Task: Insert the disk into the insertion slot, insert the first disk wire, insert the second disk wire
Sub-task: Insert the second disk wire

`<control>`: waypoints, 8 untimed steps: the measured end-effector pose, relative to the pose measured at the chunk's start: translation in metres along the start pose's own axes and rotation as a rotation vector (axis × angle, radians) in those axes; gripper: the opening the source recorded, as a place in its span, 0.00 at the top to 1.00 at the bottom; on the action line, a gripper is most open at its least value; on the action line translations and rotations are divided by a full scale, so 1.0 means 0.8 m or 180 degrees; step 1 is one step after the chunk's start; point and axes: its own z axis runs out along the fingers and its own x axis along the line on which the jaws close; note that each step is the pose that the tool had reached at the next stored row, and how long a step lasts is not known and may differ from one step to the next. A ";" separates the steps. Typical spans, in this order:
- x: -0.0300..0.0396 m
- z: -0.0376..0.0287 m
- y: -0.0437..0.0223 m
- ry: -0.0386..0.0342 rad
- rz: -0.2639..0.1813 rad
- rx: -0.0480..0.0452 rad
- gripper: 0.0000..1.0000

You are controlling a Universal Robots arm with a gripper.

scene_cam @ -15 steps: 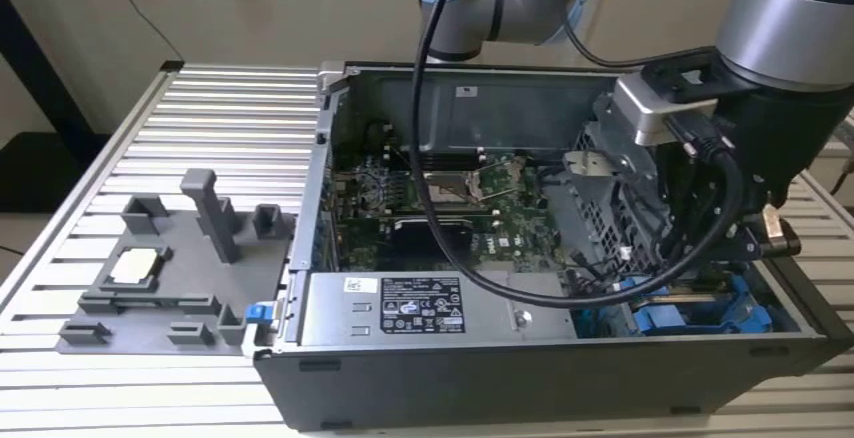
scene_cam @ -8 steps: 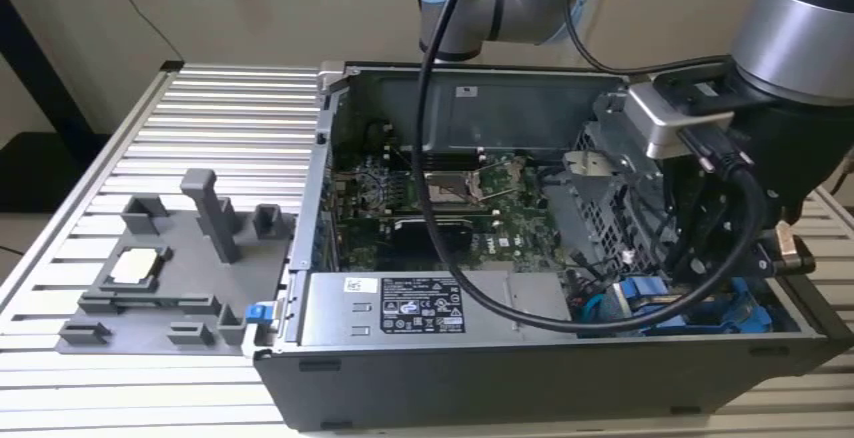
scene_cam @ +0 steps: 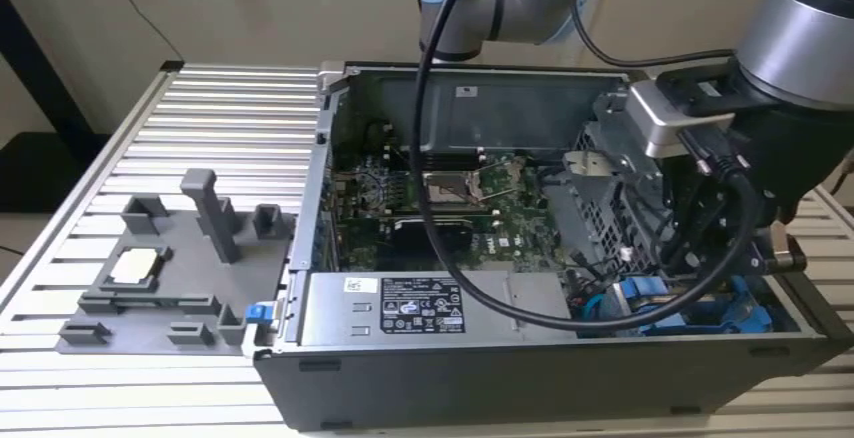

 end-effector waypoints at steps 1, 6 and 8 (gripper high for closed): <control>0.0006 0.0001 -0.0014 -0.0010 0.0002 -0.0031 0.84; 0.0032 0.0010 -0.0108 -0.0058 0.0009 -0.0151 0.84; 0.0043 0.0015 -0.0155 -0.0077 0.0011 -0.0189 0.84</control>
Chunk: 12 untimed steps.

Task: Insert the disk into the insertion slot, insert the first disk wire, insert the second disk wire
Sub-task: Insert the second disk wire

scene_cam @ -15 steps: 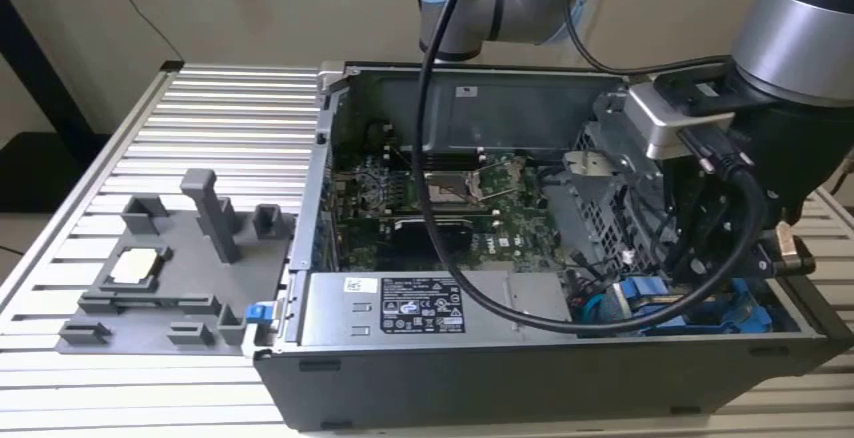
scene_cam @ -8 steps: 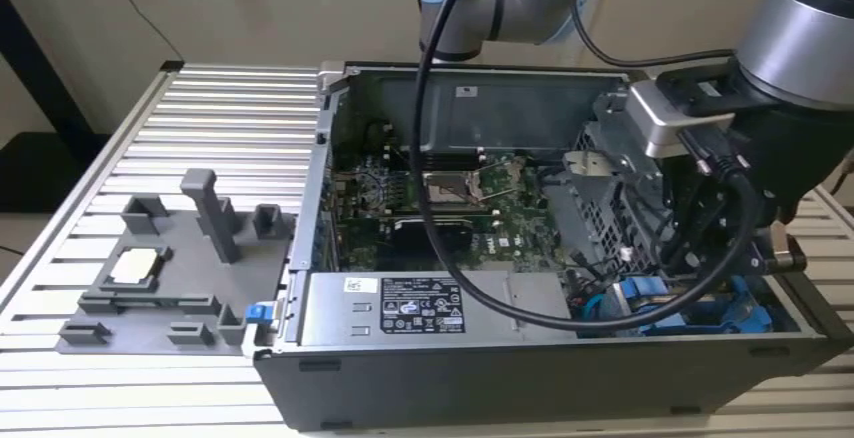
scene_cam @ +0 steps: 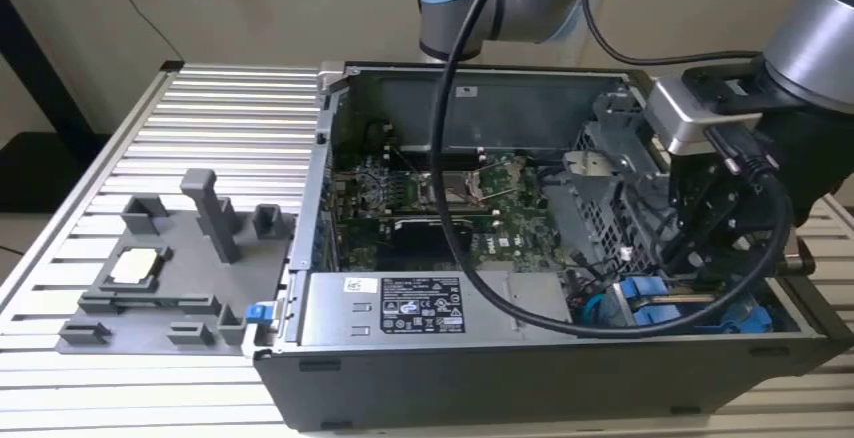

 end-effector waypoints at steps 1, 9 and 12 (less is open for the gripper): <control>0.0006 0.0001 -0.0026 -0.0009 0.0001 -0.0018 0.84; 0.0060 0.0010 -0.0180 -0.0068 0.0007 -0.0084 0.84; 0.0068 0.0022 -0.0198 -0.0110 0.0014 -0.0083 0.84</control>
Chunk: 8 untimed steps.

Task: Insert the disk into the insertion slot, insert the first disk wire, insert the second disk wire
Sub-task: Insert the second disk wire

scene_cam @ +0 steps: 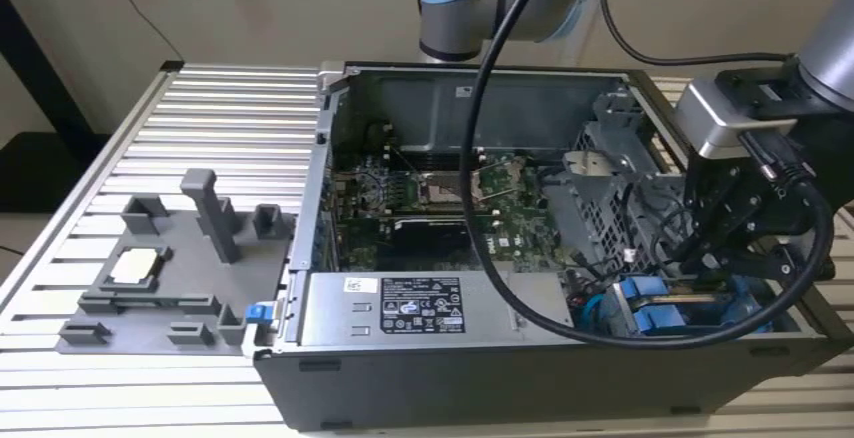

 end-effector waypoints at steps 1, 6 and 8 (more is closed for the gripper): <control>0.0003 0.0003 -0.0005 -0.0022 0.0002 0.0001 0.84; 0.0006 0.0011 -0.0023 -0.0051 0.0029 0.0003 0.84; 0.0007 0.0011 -0.0024 -0.0051 0.0029 0.0003 0.84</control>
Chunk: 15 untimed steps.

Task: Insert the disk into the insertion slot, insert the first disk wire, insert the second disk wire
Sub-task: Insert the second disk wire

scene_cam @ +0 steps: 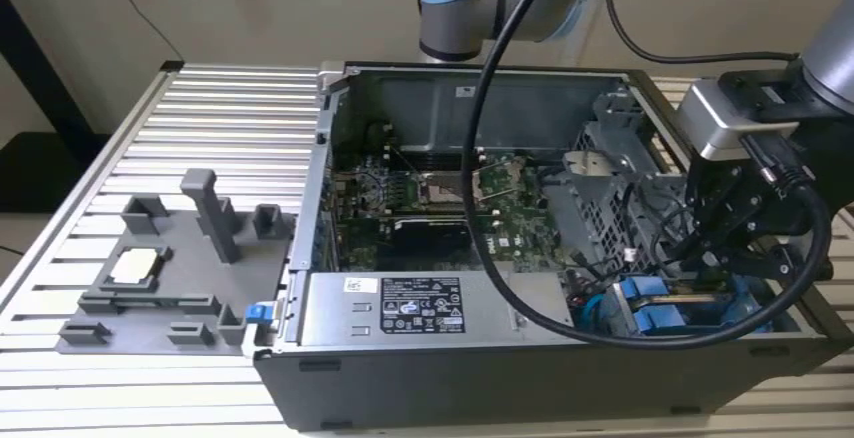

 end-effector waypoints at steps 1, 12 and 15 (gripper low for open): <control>0.0000 0.0000 -0.0001 0.0000 0.0000 0.0000 0.84; 0.0037 0.0063 -0.0028 -0.0016 0.0039 -0.0014 0.84; 0.0048 0.0094 -0.0036 -0.0024 0.0050 -0.0029 0.84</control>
